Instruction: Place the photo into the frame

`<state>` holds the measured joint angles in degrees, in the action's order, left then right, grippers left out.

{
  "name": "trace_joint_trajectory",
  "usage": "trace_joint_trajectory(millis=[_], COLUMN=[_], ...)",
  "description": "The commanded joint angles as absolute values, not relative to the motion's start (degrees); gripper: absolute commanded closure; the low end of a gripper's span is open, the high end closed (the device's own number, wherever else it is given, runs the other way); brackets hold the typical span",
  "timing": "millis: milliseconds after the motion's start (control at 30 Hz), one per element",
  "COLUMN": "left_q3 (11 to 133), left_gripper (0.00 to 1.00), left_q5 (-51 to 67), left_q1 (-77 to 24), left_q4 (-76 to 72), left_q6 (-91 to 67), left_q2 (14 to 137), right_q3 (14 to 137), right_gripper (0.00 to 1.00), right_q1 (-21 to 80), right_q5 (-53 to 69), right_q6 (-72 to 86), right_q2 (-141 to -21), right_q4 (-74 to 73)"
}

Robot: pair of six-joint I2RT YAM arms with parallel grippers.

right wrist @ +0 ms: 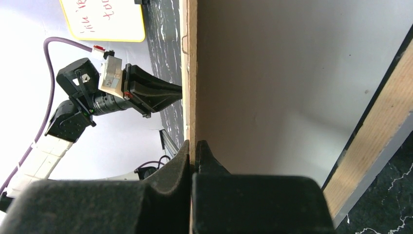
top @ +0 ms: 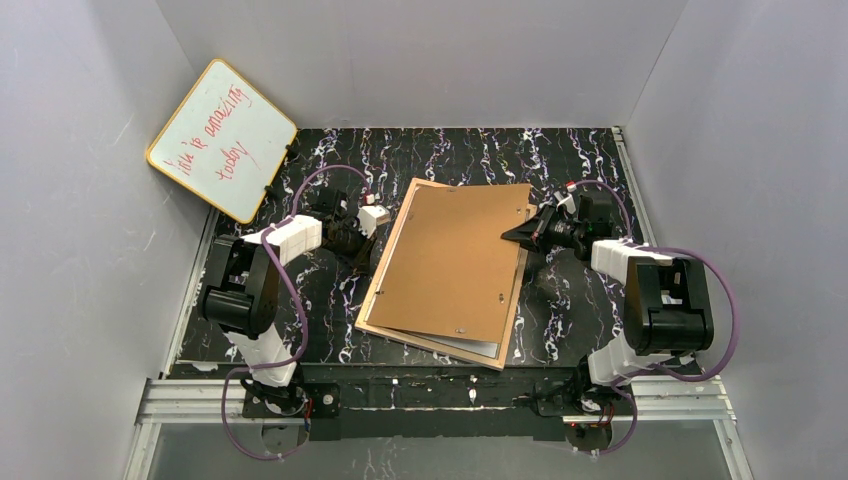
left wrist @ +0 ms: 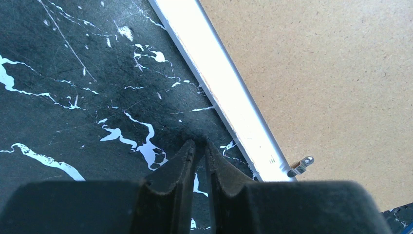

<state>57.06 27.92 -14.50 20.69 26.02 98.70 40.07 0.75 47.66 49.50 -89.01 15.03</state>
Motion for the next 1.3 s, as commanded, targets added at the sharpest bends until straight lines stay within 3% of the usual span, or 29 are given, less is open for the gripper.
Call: trace_joint_trajectory(millis=[0,733,867,1267], left_q3=[56.9,54.6,54.6,53.2], left_gripper=[0.88,0.95,1.0,1.0], left_q5=[28.9,30.0,31.6,33.7], left_q1=[-15.1,-18.5,-18.5,-18.7], left_q4=[24.0,24.8,24.8,25.9], left_q6=[26.9,27.1,26.9,28.5], left_q2=[98.0,97.6,98.3,98.4], right_q3=[41.5,37.3,36.3,33.9], right_gripper=[0.99,0.99,0.99,0.99], right_q1=[0.4,-1.0,0.7,6.5], right_q5=[44.5,42.8,40.3,29.6], right_q6=[45.9,51.2,51.8,49.5], right_q2=[-89.6,-89.8,-88.9,-87.7], right_q4=[16.5,24.6,24.4,20.2])
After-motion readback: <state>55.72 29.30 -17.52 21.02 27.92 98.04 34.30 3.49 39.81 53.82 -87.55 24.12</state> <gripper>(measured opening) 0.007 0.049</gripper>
